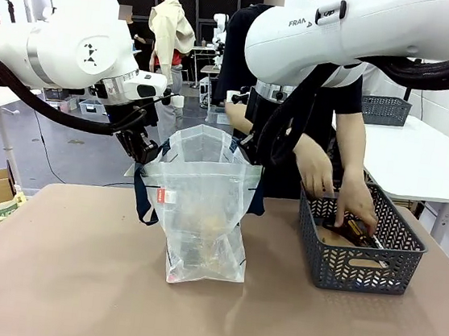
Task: Transfer purchased items from the store into the shopping bag.
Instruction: Move the Reusable shopping bag to the right side of the table.
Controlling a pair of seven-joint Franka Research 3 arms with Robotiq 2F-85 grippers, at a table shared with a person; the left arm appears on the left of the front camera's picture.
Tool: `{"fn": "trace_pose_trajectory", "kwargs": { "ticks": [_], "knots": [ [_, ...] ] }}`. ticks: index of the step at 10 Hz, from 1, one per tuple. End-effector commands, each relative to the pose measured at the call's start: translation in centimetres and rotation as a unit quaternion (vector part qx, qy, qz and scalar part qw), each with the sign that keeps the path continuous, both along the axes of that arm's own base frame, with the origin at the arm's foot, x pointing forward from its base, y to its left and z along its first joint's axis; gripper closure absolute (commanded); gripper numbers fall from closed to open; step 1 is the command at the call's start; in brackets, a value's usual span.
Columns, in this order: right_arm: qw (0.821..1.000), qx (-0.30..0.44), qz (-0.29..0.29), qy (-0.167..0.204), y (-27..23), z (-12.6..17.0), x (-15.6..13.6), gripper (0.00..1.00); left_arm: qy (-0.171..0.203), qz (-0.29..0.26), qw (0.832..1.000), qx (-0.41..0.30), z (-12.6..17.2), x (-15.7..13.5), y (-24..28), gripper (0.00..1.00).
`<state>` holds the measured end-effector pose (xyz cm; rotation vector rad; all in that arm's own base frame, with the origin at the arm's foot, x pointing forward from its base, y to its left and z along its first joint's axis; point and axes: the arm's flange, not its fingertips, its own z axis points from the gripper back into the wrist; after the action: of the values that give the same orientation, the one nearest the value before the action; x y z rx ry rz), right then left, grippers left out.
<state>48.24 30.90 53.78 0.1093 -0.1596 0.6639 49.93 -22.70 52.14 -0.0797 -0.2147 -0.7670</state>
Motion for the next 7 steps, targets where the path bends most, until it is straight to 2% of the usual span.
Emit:
{"fn": "trace_pose_trajectory", "kwargs": {
  "ticks": [1,7],
  "knots": [
    [1.0,-0.001,0.007,0.0,-0.1,0.0,0.05,1.0,0.0,0.0,1.0,0.003,-0.13,-0.02,0.16,1.0],
    [1.0,-0.001,0.007,0.0,-0.1,0.0,0.05,1.0,0.0,0.0,1.0,0.003,-0.13,-0.02,0.16,1.0]
  ]
}}
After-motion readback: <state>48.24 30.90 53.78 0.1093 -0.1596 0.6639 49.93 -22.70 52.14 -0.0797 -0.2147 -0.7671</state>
